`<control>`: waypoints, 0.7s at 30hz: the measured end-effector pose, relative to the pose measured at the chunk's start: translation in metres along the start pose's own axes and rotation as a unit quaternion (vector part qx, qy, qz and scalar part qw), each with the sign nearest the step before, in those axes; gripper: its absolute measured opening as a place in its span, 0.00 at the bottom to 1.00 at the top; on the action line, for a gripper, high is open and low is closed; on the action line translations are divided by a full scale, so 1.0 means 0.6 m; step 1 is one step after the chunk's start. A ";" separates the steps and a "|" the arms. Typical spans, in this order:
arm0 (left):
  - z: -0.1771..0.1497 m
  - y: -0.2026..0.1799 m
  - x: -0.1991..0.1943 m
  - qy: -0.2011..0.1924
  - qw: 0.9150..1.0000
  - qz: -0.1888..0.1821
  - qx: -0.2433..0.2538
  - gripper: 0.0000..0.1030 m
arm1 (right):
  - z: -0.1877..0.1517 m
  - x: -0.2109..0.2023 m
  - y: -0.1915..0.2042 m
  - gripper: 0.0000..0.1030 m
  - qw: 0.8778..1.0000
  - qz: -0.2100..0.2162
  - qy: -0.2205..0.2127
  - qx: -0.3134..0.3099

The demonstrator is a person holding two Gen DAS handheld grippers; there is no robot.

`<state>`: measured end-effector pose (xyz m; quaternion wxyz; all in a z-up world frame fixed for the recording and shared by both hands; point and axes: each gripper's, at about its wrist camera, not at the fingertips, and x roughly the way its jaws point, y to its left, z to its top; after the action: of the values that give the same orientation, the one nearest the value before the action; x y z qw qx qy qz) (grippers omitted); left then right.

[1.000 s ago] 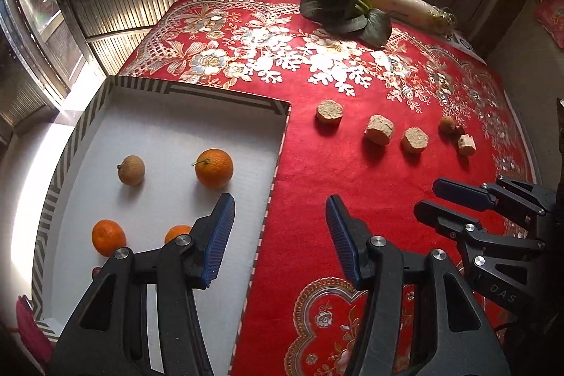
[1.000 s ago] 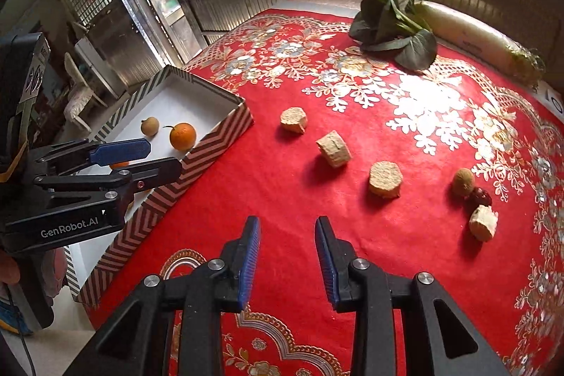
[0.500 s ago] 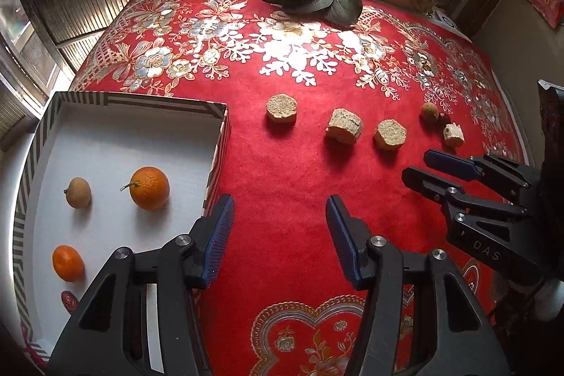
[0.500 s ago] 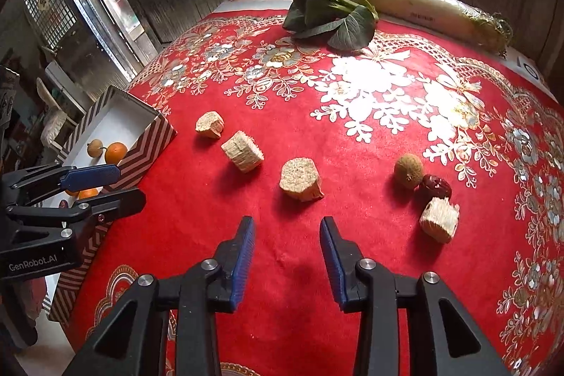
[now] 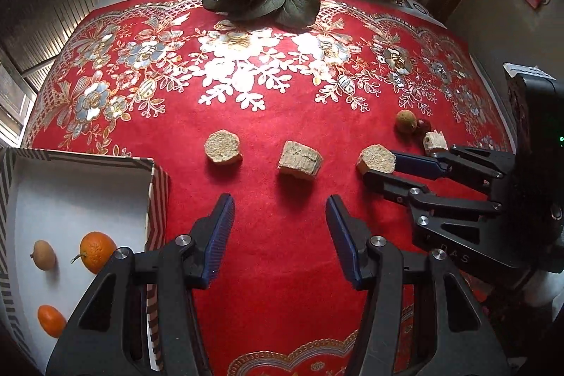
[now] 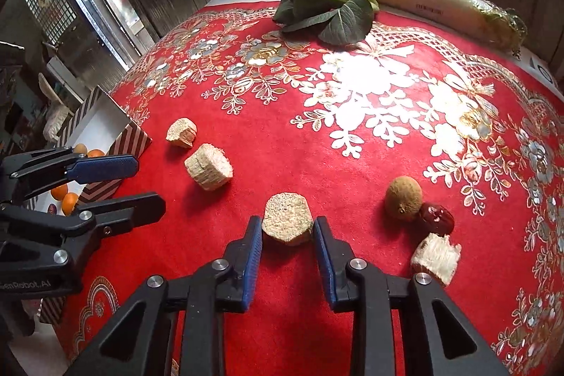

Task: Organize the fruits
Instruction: 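Grasp a square cake piece with the left tool while the right tool grasps a round cake piece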

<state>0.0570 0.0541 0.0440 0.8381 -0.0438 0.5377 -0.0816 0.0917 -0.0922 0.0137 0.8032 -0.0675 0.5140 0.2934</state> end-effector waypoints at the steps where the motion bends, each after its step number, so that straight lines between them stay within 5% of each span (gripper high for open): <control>1: 0.005 -0.004 0.004 0.000 1.000 -0.004 0.007 0.52 | -0.006 -0.006 -0.007 0.28 1.000 0.003 0.000 0.008; 13: 0.042 -0.032 0.065 0.020 0.999 -0.017 0.042 0.51 | -0.032 -0.024 -0.025 0.28 0.999 0.013 -0.001 0.036; 15: 0.040 -0.030 0.071 0.028 0.999 -0.019 0.038 0.29 | -0.031 -0.024 -0.022 0.28 0.999 0.013 -0.002 0.034; 21: 0.023 -0.026 0.052 0.017 0.999 -0.013 0.033 0.29 | -0.030 -0.022 -0.006 0.28 1.000 0.015 -0.002 0.024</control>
<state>0.0810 0.0328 0.0244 0.8288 -0.0221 0.5480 -0.1108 0.0754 -0.1079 0.0160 0.8010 -0.0397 0.5205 0.2930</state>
